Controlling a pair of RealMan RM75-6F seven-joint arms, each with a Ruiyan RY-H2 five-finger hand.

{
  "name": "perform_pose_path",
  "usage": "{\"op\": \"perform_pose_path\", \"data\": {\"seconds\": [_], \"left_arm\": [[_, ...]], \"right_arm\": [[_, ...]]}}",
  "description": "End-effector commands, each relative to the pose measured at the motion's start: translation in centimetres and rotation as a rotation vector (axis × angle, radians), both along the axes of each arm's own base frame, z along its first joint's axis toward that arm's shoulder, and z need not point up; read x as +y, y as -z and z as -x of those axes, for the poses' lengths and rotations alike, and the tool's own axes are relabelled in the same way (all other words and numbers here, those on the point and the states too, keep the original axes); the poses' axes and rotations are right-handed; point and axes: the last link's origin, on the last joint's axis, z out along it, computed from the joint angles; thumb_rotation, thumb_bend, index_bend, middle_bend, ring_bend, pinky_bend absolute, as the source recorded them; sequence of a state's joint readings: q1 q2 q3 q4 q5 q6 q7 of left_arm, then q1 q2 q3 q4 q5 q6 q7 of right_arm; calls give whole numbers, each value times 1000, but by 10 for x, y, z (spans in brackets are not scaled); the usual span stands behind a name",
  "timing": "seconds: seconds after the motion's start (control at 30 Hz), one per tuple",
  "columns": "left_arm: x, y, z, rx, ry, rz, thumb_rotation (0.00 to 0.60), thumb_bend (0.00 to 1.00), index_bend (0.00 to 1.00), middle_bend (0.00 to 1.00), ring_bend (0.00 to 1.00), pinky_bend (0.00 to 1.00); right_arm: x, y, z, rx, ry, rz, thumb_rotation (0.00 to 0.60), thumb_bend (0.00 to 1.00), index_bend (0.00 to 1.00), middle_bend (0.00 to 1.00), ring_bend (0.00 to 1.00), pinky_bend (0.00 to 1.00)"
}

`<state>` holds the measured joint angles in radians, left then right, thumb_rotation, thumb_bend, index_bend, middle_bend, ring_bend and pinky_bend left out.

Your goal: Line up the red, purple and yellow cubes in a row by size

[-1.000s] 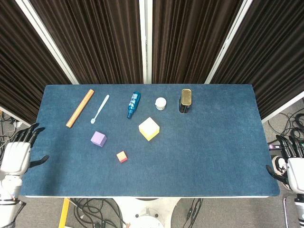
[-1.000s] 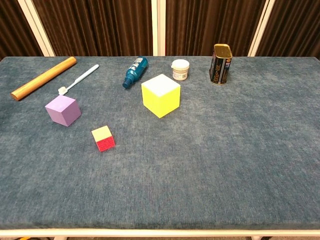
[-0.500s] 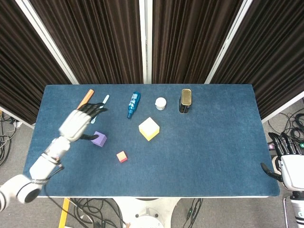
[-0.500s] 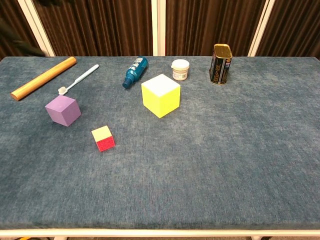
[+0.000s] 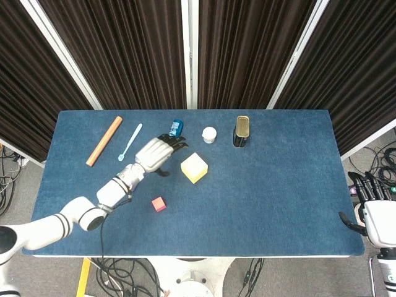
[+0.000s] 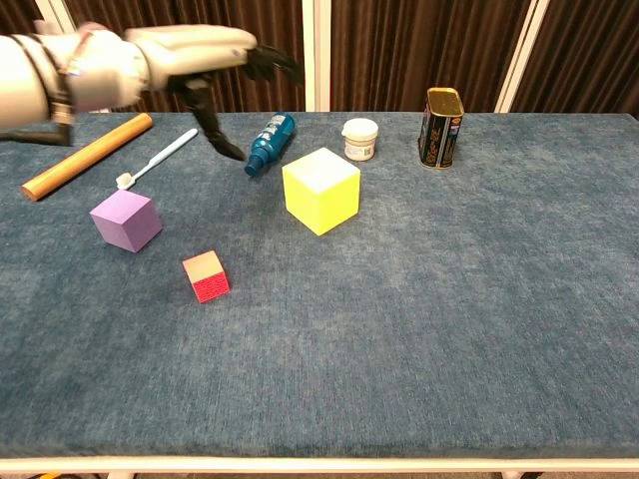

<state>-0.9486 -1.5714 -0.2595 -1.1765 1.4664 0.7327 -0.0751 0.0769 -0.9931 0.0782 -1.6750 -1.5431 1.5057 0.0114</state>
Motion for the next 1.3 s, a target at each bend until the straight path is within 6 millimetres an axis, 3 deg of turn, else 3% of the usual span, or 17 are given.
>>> {"op": "perform_pose_path", "data": {"seconds": [0.03, 0.37, 0.87, 1.07, 1.3], "left_arm": [[4, 21, -15, 65, 56, 15, 600, 152, 242, 225, 192, 197], [3, 68, -32, 239, 204, 16, 600, 163, 242, 207, 192, 196], [13, 90, -32, 301, 219, 22, 600, 198, 255, 210, 190, 196], [15, 85, -31, 273, 266, 16, 600, 251, 410, 361, 209, 196], [11, 64, -21, 286, 430, -12, 600, 254, 455, 406, 224, 197]], "right_arm": [[-1, -1, 0, 3, 4, 2, 600, 128, 47, 98, 14, 128], [-4, -1, 3, -8, 24, 2, 600, 128, 47, 98, 13, 128], [-3, -5, 8, -15, 48, 17, 600, 129, 47, 98, 13, 128], [-3, -6, 9, -17, 54, 22, 600, 128, 47, 98, 14, 128], [0, -4, 9, -22, 54, 26, 600, 129, 47, 98, 13, 128]]}}
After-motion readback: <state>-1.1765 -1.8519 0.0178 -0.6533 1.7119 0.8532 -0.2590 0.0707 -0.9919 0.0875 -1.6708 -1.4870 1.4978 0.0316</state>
